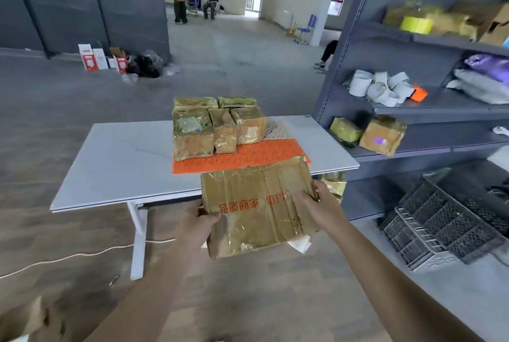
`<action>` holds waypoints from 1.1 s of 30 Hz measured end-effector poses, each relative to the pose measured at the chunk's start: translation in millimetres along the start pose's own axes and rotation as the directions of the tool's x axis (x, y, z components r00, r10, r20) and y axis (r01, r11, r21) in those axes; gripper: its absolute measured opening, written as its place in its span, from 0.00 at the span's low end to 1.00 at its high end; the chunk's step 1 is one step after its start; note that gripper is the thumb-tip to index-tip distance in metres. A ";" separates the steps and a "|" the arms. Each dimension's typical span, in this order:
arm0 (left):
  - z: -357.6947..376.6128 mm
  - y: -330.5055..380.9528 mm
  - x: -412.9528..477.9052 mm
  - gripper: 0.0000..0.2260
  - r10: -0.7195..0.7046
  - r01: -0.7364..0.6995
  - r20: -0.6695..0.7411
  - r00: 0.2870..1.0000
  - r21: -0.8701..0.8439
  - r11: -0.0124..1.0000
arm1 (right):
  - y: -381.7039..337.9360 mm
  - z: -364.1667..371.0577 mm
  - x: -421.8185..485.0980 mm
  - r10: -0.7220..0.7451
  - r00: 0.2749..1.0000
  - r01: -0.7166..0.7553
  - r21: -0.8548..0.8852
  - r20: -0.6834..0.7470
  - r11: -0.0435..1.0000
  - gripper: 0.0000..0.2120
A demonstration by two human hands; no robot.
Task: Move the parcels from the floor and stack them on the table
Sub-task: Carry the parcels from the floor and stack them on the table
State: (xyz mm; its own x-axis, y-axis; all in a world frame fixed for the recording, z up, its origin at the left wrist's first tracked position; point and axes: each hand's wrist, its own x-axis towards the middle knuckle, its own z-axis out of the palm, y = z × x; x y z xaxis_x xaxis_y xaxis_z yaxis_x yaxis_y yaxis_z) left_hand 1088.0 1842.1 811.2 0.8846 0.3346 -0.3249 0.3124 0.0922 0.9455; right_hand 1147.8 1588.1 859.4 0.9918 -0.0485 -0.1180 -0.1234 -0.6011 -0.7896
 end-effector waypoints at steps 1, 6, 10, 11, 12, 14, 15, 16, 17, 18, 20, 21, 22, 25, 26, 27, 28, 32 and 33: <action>10.1 6.6 20.2 0.08 -0.004 0.004 0.006 1.000 0.001 1.000 | -1.3 -3.2 20.4 0.017 1.000 -0.017 -0.025 -0.004 1.000 0.12; 50.5 41.1 103.9 0.12 -0.017 0.017 0.036 0.999 0.015 1.000 | -13.6 -13.6 112.7 0.087 0.988 -0.096 -0.064 -0.124 0.993 0.12; 67.8 54.8 156.8 0.12 -0.018 0.016 0.038 0.999 0.045 0.999 | -22.2 -12.9 168.9 0.080 0.986 -0.096 -0.103 -0.148 0.990 0.11; 71.5 57.8 167.3 0.13 -0.027 0.024 0.052 0.998 0.050 0.998 | -22.4 -12.1 180.5 0.082 0.985 -0.100 -0.110 -0.151 0.989 0.11; 74.8 59.6 178.0 0.13 -0.034 0.030 0.066 0.997 0.058 0.998 | -22.3 -11.3 192.7 0.087 0.984 -0.104 -0.109 -0.157 0.989 0.12; 81.4 62.1 198.9 0.15 -0.035 0.026 0.094 0.995 0.094 0.995 | -22.7 -10.7 216.7 0.099 0.981 -0.117 -0.099 -0.165 0.988 0.12; 85.2 64.3 208.1 0.15 -0.032 0.022 0.100 0.994 0.106 0.994 | -22.7 -10.7 229.2 0.106 0.981 -0.122 -0.096 -0.160 0.988 0.13; 89.2 67.1 216.3 0.14 -0.032 0.020 0.105 0.994 0.114 0.993 | -21.8 -10.6 242.0 0.112 0.983 -0.127 -0.095 -0.148 0.987 0.13; 93.3 68.7 224.9 0.13 -0.035 0.021 0.105 0.994 0.130 0.991 | -20.4 -10.1 254.5 0.114 0.984 -0.128 -0.095 -0.134 0.987 0.13; 98.6 72.2 232.8 0.10 -0.035 0.019 0.106 0.994 0.155 0.988 | -18.3 -10.2 267.9 0.113 0.986 -0.125 -0.099 -0.121 0.987 0.12; 111.2 77.9 252.6 0.06 -0.053 0.033 0.102 0.993 0.188 0.982 | -13.4 -11.3 296.6 0.094 0.991 -0.105 -0.126 -0.094 0.986 0.12; 118.2 81.1 262.7 0.07 -0.077 0.059 0.095 0.992 0.184 0.981 | -11.3 -12.6 311.8 0.082 0.994 -0.092 -0.139 -0.075 0.986 0.12; 126.2 84.7 272.5 0.09 -0.108 0.092 0.087 0.990 0.171 0.981 | -8.8 -14.5 328.9 0.070 0.996 -0.077 -0.148 -0.057 0.986 0.11; 153.9 95.0 300.1 0.15 -0.158 0.143 0.060 0.986 0.205 0.968 | -3.0 -24.2 383.0 0.038 0.999 -0.038 -0.197 -0.003 0.980 0.11; 164.8 98.6 309.4 0.17 -0.165 0.149 0.046 0.985 0.246 0.958 | -1.4 -27.9 401.9 0.031 0.999 -0.026 -0.225 0.020 0.974 0.11; 176.0 101.2 320.9 0.19 -0.158 0.144 0.027 0.987 0.288 0.947 | -0.5 -32.0 421.2 0.018 0.999 -0.005 -0.258 0.047 0.966 0.11; 187.4 105.1 331.8 0.23 -0.140 0.131 0.002 0.990 0.329 0.935 | 0.1 -36.1 440.5 -0.001 0.997 0.023 -0.294 0.075 0.956 0.11; 230.6 116.2 369.9 0.27 -0.032 0.034 -0.013 0.999 0.590 0.807 | 0.2 -50.0 507.3 -0.054 0.978 0.135 -0.418 0.200 0.898 0.10; 241.9 117.0 375.0 0.25 -0.054 0.025 0.027 0.998 0.632 0.775 | 0.0 -52.7 521.7 -0.074 0.969 0.170 -0.421 0.235 0.891 0.09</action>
State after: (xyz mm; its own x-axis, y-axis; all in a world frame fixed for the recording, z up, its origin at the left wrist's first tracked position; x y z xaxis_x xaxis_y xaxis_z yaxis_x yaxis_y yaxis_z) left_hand 1540.0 1751.5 794.5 0.8753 0.3039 -0.3763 0.4831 -0.5128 0.7096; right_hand 1667.0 1520.8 829.5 0.9628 0.1847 -0.1975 0.0722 -0.8795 -0.4704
